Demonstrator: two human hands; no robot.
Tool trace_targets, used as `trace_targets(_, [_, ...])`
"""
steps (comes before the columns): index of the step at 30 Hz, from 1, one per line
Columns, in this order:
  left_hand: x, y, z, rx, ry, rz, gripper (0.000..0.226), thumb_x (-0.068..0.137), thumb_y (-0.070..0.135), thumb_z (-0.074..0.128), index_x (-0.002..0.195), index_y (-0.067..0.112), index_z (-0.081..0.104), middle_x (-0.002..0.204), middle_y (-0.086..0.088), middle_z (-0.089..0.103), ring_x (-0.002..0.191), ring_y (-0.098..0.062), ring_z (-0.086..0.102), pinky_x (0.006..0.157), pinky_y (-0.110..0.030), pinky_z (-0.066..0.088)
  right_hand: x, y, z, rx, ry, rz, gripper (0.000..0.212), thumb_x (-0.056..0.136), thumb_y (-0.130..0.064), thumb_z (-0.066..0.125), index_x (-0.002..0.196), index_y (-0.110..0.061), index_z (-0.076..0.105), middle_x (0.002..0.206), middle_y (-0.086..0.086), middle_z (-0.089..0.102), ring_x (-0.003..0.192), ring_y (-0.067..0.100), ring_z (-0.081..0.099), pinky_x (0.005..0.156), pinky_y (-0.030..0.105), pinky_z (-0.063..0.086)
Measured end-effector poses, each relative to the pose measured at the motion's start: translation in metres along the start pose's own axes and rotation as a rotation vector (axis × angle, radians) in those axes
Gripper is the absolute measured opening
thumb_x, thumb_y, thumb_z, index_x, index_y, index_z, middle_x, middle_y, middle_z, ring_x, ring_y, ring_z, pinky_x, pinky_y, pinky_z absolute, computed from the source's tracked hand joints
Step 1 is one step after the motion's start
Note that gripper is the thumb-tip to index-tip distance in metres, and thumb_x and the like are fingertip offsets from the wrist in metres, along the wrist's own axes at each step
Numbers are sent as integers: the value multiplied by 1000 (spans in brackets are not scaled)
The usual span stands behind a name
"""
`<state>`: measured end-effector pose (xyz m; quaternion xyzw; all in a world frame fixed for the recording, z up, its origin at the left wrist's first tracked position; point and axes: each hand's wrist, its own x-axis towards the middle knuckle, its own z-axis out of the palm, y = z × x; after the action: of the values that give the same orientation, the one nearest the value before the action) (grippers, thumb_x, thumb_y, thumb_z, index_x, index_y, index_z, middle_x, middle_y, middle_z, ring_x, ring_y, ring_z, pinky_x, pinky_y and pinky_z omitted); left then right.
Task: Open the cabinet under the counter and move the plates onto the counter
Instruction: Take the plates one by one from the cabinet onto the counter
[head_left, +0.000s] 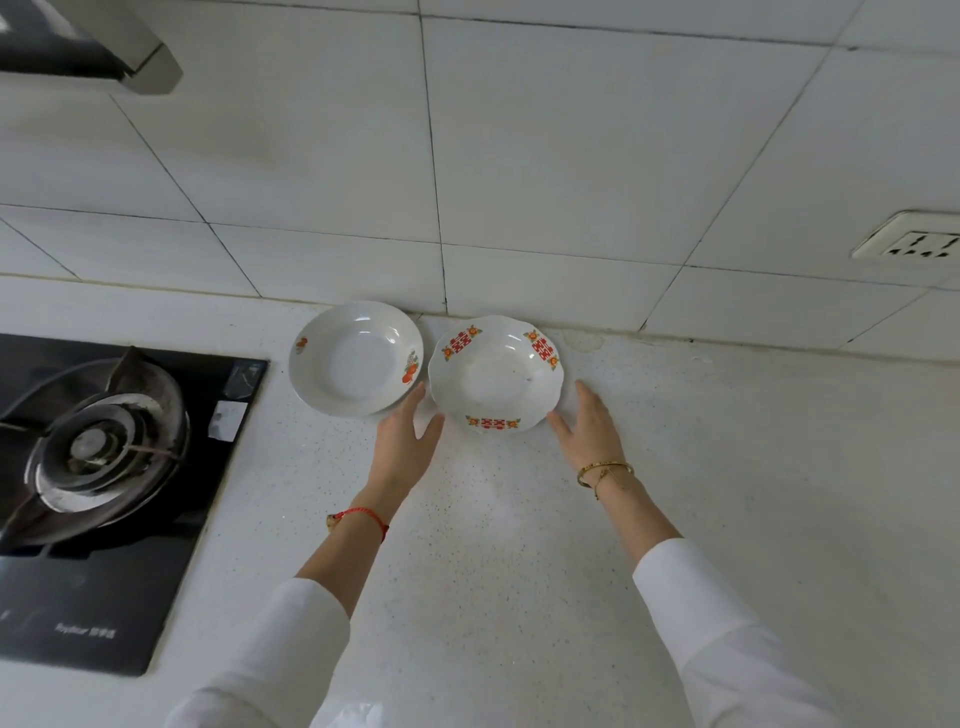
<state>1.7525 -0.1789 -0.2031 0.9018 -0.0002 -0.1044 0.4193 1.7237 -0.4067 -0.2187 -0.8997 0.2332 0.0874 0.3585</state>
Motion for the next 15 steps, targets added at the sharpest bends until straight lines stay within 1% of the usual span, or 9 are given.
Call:
trace_targets(2, [-14,0,-13,53,2,64,53,93,19,61,144,16,45,144,-5,51,134,-27,46,112,-39,33,-19,-5,-7,-5,14,-50,71,92,-36,54,148,-11,18,155,15,22,145,29,14,118,46,22])
trace_targets(4, [-30,0,-27,112,9,121,51,93,22,62,142,16,48,142,-5,53,133,-26,48,111,-40,35,-40,-10,-13,-19,49,-100,69,93,-35,53,148,-12,19,154,16,22,146,29,12,118,45,20])
trace_targets(6, [-46,-1,-39,160,11,163,51,93,25,61,142,17,48,142,-5,54,132,-25,48,110,-41,37,-64,-16,-19,-27,78,-133,67,93,-35,52,148,-13,20,155,15,20,146,28,11,118,44,21])
trace_targets(8, [-63,0,-50,207,12,206,51,94,27,60,142,18,47,142,-4,53,132,-23,48,110,-38,37,-88,-21,-24,-29,98,-154,66,94,-35,51,148,-14,19,156,13,19,147,27,8,117,43,22])
trace_targets(11, [-87,-1,-67,265,32,287,51,93,28,61,142,18,48,141,-2,54,132,-21,48,110,-36,38,-126,-27,-32,-43,133,-193,63,95,-33,51,147,-13,22,155,12,21,147,27,8,118,41,17])
trace_targets(15, [-124,-5,-85,285,52,377,49,93,26,61,140,17,50,140,-1,55,132,-21,47,110,-35,38,-177,-28,-39,-63,185,-244,59,95,-32,51,145,-11,27,153,10,28,147,26,10,120,37,11])
